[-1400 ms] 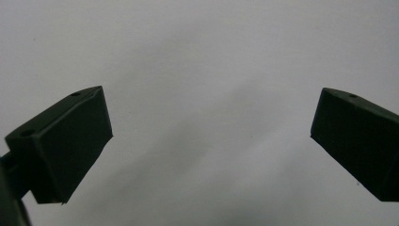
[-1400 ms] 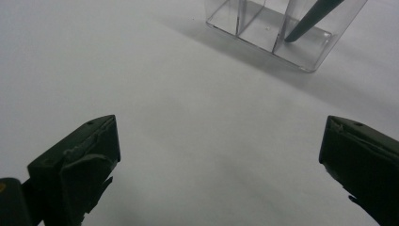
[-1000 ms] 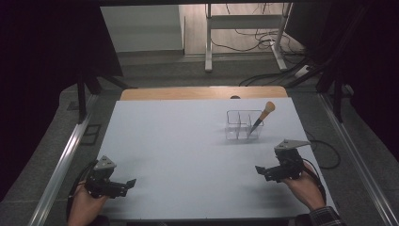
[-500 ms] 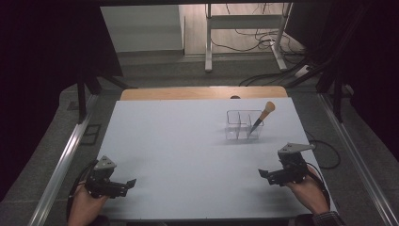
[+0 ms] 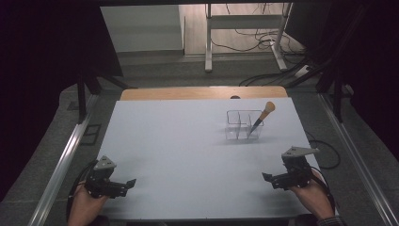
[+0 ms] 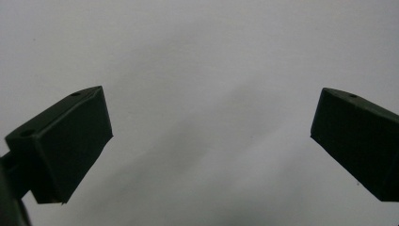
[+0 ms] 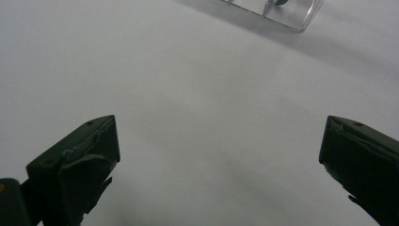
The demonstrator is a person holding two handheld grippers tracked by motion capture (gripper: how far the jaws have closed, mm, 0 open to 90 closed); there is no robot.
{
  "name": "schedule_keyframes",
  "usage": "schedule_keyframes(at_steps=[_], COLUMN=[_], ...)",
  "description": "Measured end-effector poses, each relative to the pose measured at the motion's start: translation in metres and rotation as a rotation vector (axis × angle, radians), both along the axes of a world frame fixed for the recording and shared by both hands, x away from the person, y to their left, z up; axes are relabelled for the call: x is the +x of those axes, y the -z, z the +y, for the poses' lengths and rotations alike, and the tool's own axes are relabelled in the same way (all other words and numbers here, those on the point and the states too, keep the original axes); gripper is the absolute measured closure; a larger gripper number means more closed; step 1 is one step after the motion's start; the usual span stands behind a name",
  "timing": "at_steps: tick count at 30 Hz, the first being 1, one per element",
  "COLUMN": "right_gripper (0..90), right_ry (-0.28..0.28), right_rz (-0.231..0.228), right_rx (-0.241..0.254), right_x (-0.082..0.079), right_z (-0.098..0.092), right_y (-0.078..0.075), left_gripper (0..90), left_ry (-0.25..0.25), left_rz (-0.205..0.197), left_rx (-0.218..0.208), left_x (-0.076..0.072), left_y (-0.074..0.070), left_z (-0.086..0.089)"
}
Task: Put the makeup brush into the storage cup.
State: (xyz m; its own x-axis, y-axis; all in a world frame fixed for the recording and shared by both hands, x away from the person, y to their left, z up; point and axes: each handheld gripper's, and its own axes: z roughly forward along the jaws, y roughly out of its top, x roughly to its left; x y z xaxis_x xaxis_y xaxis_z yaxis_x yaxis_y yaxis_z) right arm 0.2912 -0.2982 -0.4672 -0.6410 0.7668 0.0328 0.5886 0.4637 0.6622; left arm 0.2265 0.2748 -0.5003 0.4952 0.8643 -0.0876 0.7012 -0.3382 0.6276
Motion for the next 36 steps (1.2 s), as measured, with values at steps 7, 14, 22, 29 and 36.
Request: schedule_keyframes(at_steps=[7,14,22,29,36], right_gripper=[0.0,0.0,0.0,0.0,0.0], right_ry=[0.01,0.015,0.032,0.05,0.068], right_rz=[0.002,0.002,0.006,0.015,0.004], right_rx=[-0.006,-0.01,-0.012,-0.021,-0.02], right_x=[-0.004,-0.008,-0.012,-0.017,-0.021], right_z=[-0.004,-0.008,-0.014,-0.022,-0.029], right_y=[0.0,0.001,0.002,0.003,0.004], left_gripper=[0.0,0.0,0.0,0.0,0.0], left_ry=[0.001,0.001,0.002,0.002,0.004], left_rz=[-0.001,0.0,0.001,0.004,0.005], left_rx=[0.001,0.002,0.002,0.002,0.004], left_x=[0.0,0.0,0.0,0.0,0.0], left_y=[0.0,0.0,0.0,0.0,0.0], left_z=[0.0,0.0,0.0,0.0,0.0])
